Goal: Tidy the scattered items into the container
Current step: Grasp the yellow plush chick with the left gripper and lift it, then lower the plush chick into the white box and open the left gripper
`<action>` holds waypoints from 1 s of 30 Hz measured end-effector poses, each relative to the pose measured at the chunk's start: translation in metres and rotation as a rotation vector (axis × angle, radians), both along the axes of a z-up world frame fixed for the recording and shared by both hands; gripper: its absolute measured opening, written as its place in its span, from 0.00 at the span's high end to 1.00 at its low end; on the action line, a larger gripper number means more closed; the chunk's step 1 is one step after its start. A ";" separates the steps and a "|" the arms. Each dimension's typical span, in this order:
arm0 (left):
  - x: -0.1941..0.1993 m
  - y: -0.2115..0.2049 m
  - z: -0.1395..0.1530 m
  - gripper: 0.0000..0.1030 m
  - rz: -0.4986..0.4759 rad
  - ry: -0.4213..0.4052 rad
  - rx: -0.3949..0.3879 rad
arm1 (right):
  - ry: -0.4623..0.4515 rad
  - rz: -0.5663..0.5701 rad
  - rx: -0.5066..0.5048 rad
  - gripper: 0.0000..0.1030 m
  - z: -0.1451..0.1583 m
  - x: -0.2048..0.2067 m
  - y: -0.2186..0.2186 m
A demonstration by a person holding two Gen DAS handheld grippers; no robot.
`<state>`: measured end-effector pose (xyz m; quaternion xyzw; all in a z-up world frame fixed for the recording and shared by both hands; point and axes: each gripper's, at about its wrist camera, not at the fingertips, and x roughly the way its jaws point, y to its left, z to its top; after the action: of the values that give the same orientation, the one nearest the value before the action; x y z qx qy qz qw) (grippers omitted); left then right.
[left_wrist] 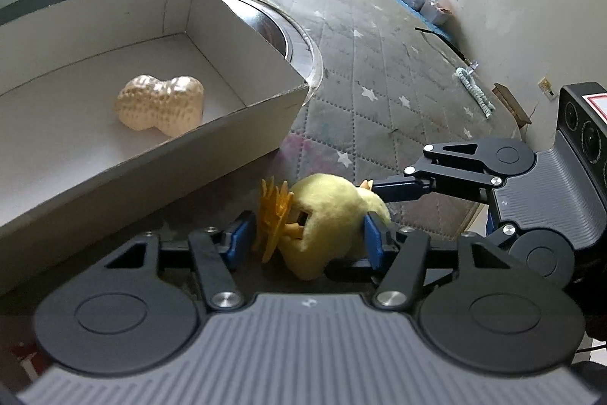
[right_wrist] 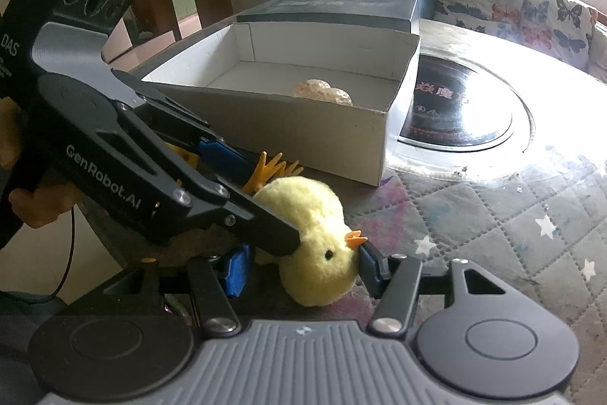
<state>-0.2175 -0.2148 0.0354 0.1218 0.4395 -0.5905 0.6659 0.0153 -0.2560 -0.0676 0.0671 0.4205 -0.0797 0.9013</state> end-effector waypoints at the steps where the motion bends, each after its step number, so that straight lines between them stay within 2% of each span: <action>1: -0.001 0.002 0.004 0.41 0.001 -0.006 -0.008 | -0.007 0.006 -0.009 0.43 0.005 -0.001 0.002; 7: 0.000 0.014 0.046 0.41 0.024 -0.086 -0.101 | -0.078 0.030 -0.089 0.44 0.043 0.004 0.010; 13: 0.042 0.008 0.074 0.41 0.099 -0.130 -0.150 | -0.143 0.045 -0.157 0.44 0.065 0.041 0.000; 17: 0.080 0.001 0.072 0.41 0.145 -0.115 -0.142 | -0.133 0.041 -0.163 0.44 0.061 0.084 -0.016; 23: 0.138 -0.009 0.051 0.41 0.209 -0.007 -0.123 | -0.096 0.027 -0.146 0.44 0.044 0.131 -0.031; 30: 0.170 -0.018 0.031 0.41 0.236 0.046 -0.098 | -0.051 0.005 -0.123 0.45 0.021 0.159 -0.049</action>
<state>-0.0471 -0.2325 0.0665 0.0229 0.4367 -0.5315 0.7255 0.1745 -0.3049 -0.0461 0.0128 0.3919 -0.1015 0.9143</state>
